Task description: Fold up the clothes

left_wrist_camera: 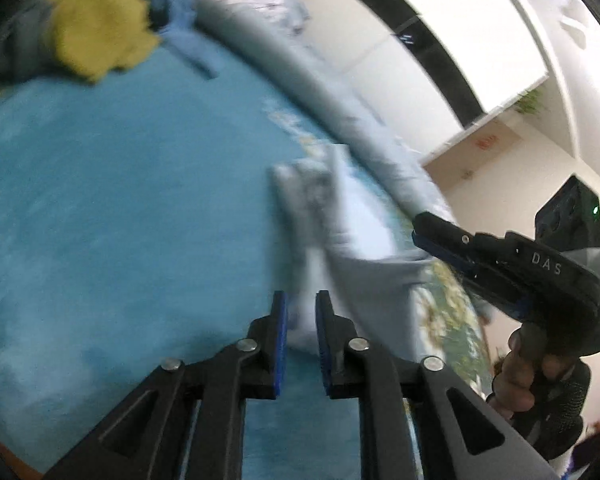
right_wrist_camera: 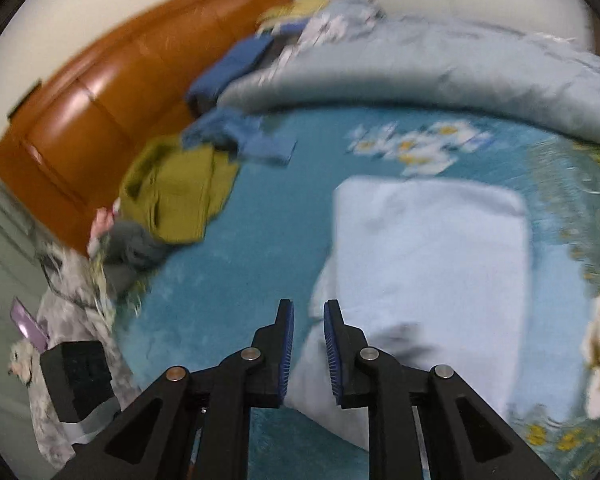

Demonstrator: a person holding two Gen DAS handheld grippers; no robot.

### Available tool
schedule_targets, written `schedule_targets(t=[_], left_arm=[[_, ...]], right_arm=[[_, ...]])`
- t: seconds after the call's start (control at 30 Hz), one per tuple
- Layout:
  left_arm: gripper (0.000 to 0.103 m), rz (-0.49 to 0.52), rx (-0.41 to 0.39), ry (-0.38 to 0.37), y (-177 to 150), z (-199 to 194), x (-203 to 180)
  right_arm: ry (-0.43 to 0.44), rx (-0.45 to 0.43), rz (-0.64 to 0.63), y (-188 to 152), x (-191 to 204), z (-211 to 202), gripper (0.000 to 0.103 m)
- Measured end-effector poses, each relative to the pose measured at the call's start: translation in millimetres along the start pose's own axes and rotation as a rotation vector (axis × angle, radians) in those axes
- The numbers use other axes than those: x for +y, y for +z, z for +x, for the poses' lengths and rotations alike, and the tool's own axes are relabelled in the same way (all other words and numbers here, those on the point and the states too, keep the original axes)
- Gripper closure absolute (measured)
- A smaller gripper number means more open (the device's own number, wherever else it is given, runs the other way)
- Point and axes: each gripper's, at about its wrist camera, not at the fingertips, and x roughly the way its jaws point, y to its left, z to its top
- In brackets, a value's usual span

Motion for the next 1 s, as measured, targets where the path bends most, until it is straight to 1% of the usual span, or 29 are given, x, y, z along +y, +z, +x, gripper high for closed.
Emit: schedule_targets(t=[0.03,0.07,0.17,0.2,0.23,0.27,0.37,0.4,0.5,0.57,0.6,0.63,0.67,0.7,0.73,0.8,0.9,0.97,1.0], left_arm=[[0.070,0.014,-0.001,-0.021,4,4,-9],[0.064,0.023,0.001,-0.039,8,9,-18],[0.062,0.028,0.021,-0.066,21,23,-38],[0.061,0.045,0.022,-0.077,25,26,-44],[0.055,0.090,0.020,-0.087,30,29,-52],[0.050,0.140,0.027,-0.080,35,36,-62],[0.047,0.246,0.070,-0.020,44,57,-81],[0.047,0.259,0.088,0.009,44,62,-86],[0.046,0.284,0.134,0.065,41,82,-96],[0.046,0.327,0.121,0.090,31,82,-99],[0.048,0.346,0.107,0.105,27,82,-100],[0.062,0.349,0.095,0.121,24,80,-100],[0.084,0.343,0.093,0.132,21,77,-97],[0.092,0.336,0.091,0.143,18,74,-95],[0.094,0.332,0.082,0.151,15,70,-92],[0.095,0.336,0.041,0.169,5,53,-84],[0.095,0.316,0.010,0.186,-11,26,-63],[0.095,0.286,0.021,0.209,-20,17,-43],[0.094,0.264,0.039,0.214,-24,17,-31]], right_arm=[[0.001,-0.023,0.017,-1,-9,-14,0.084],[-0.008,-0.038,0.030,-3,-16,-24,0.084],[-0.046,-0.070,0.069,-11,-40,-45,0.084],[-0.054,-0.077,0.085,-15,-49,-50,0.084],[-0.058,-0.081,0.110,-20,-60,-56,0.084],[-0.058,-0.083,0.139,-26,-72,-59,0.084],[-0.048,-0.087,0.225,-39,-102,-64,0.084],[-0.044,-0.091,0.251,-44,-112,-67,0.084],[-0.032,-0.098,0.311,-56,-136,-71,0.084],[-0.024,-0.095,0.336,-63,-146,-72,0.084],[-0.020,-0.093,0.344,-66,-149,-72,0.084],[-0.017,-0.093,0.347,-68,-151,-73,0.084],[-0.015,-0.094,0.348,-70,-153,-73,0.084],[-0.012,-0.095,0.351,-72,-156,-74,0.084],[-0.009,-0.096,0.356,-74,-158,-75,0.084],[0.010,-0.098,0.372,-77,-162,-76,0.084],[0.029,-0.100,0.371,-82,-162,-76,0.084],[0.036,-0.091,0.359,-88,-161,-73,0.084],[0.041,-0.084,0.354,-91,-160,-71,0.084]])
